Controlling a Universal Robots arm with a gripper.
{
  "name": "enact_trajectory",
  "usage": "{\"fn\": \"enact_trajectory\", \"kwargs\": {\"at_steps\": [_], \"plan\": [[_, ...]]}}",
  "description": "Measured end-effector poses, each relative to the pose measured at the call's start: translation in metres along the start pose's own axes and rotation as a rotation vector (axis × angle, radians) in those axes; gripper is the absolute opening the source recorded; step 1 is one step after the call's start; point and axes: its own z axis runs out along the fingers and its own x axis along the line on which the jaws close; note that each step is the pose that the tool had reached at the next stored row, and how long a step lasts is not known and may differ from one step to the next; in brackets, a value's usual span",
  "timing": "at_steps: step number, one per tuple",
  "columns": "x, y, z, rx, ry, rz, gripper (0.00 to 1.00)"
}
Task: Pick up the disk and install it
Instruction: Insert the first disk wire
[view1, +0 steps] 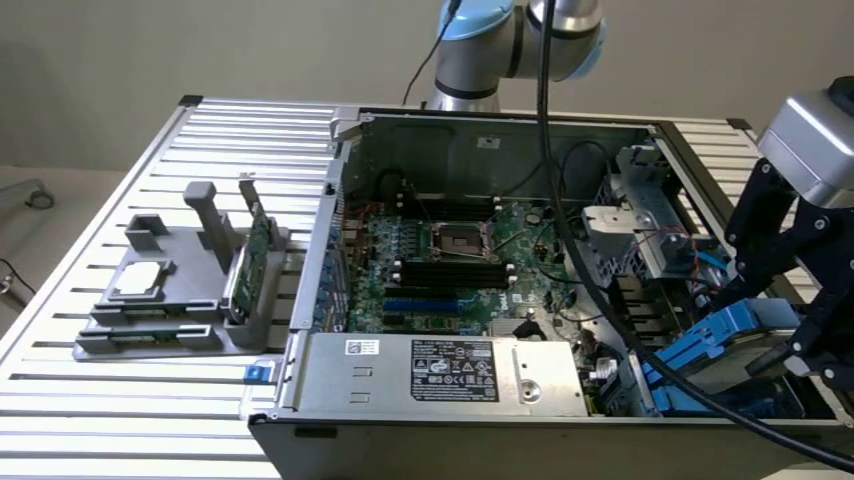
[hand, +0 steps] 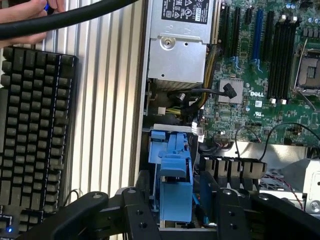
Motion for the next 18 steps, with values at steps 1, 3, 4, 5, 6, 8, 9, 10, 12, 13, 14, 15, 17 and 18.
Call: {"fn": "enact_trajectory", "kwargs": {"at_steps": [1, 3, 4, 5, 6, 8, 9, 10, 12, 13, 14, 15, 17, 18], "plan": [[0.0007, 0.0000, 0.0009, -0.0001, -0.0016, 0.000, 0.53], [0.0013, -0.0001, 0.0016, -0.0008, -0.0038, -0.001, 0.44], [0.0014, -0.0002, 0.0016, -0.0015, -0.0041, -0.001, 0.44], [0.0013, -0.0004, 0.0016, -0.0021, -0.0046, -0.001, 0.38], [0.0013, -0.0004, 0.0016, -0.0027, -0.0045, -0.001, 0.35], [0.0015, -0.0004, 0.0016, -0.0031, -0.0043, -0.001, 0.35], [0.0015, -0.0004, 0.0016, -0.0033, -0.0043, -0.001, 0.35], [0.0015, -0.0004, 0.0016, -0.0033, -0.0044, -0.001, 0.35], [0.0016, -0.0004, 0.0017, -0.0032, -0.0070, -0.002, 0.35], [0.0015, -0.0004, 0.0018, -0.0030, -0.0101, -0.003, 0.35], [0.0015, -0.0002, 0.0020, -0.0028, -0.0132, -0.004, 0.35], [0.0014, 0.0001, 0.0023, -0.0027, -0.0162, -0.004, 0.35], [0.0012, 0.0009, 0.0027, -0.0025, -0.0206, -0.007, 0.35], [0.0008, 0.0015, 0.0028, -0.0025, -0.0225, -0.008, 0.35]]}}
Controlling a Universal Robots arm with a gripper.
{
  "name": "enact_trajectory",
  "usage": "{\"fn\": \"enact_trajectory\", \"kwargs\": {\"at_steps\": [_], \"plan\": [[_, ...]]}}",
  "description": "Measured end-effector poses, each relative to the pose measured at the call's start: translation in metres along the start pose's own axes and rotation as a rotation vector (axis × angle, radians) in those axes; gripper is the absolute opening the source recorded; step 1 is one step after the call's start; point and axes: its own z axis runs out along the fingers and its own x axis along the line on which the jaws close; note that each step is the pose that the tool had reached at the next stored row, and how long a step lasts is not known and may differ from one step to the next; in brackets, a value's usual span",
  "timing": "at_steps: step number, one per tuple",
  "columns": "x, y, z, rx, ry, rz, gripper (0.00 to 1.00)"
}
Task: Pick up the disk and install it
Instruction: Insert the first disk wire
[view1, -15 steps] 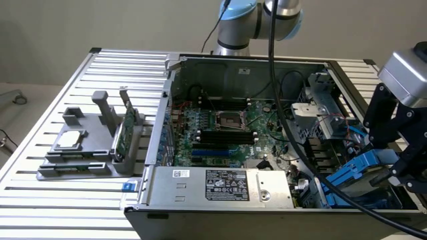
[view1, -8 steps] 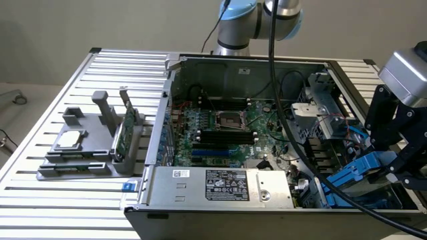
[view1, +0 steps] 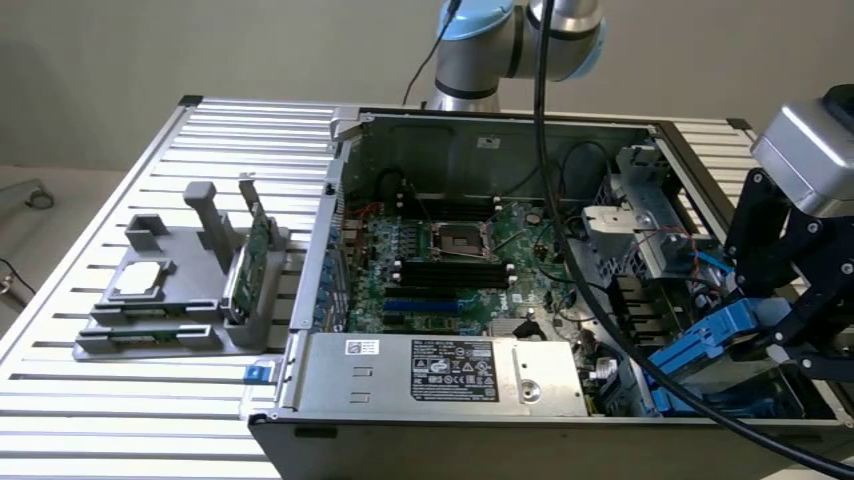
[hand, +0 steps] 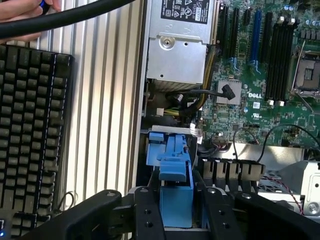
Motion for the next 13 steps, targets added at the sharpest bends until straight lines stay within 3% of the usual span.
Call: {"fn": "enact_trajectory", "kwargs": {"at_steps": [13], "plan": [[-0.0047, 0.0010, 0.0000, -0.0036, -0.0094, -0.022, 0.33]]}}
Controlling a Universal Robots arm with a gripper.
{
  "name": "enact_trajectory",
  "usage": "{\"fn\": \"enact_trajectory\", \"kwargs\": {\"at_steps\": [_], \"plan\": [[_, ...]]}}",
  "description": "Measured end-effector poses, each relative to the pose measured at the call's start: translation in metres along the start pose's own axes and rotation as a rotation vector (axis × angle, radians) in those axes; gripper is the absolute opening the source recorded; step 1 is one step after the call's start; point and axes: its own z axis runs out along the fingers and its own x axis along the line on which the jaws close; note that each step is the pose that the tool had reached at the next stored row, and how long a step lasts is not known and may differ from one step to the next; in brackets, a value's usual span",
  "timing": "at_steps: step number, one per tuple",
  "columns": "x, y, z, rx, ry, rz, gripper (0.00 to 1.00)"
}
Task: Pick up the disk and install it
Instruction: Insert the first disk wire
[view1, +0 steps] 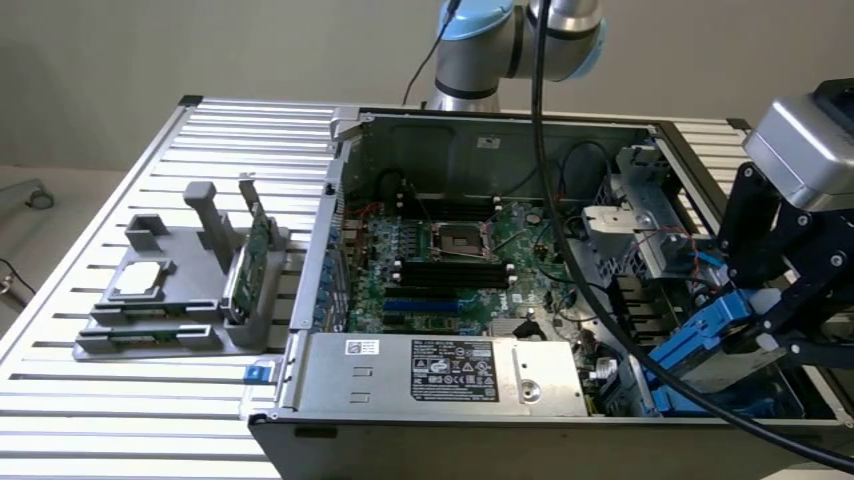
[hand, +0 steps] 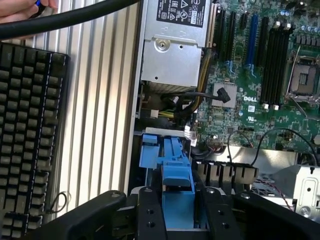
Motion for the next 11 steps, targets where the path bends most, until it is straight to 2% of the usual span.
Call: {"fn": "enact_trajectory", "kwargs": {"at_steps": [8, 11], "plan": [[-0.0076, -0.0005, -0.0088, -0.0012, 0.0001, -0.006, 0.33], [-0.0077, -0.0005, -0.0089, -0.0007, -0.0073, -0.010, 0.33]]}}
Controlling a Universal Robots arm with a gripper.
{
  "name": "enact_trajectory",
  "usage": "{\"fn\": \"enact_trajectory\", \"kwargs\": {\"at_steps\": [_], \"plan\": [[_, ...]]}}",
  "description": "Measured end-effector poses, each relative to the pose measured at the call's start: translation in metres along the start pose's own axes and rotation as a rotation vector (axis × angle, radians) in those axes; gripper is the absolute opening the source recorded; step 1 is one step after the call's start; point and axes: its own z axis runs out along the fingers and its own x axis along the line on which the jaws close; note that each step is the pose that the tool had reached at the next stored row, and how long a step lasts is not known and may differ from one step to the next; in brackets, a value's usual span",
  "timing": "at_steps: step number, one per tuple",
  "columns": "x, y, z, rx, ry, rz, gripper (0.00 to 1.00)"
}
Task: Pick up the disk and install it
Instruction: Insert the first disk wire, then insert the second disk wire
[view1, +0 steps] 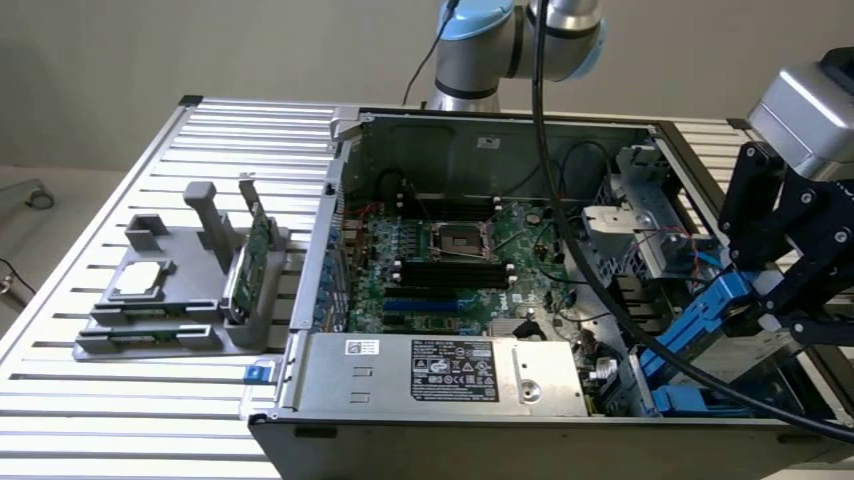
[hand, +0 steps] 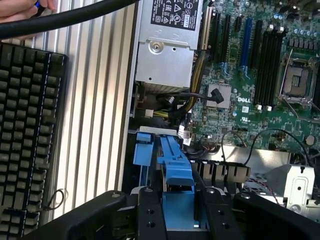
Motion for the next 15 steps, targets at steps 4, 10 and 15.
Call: {"fn": "enact_trajectory", "kwargs": {"at_steps": [4, 10, 15], "plan": [[0.0001, 0.0001, 0.0008, 0.0019, -0.0256, -0.010, 0.33], [0.0003, -0.0001, 0.0040, 0.0018, -0.0469, -0.046, 0.33], [0.0005, -0.0003, 0.0049, -0.0022, -0.0492, -0.085, 0.33]]}}
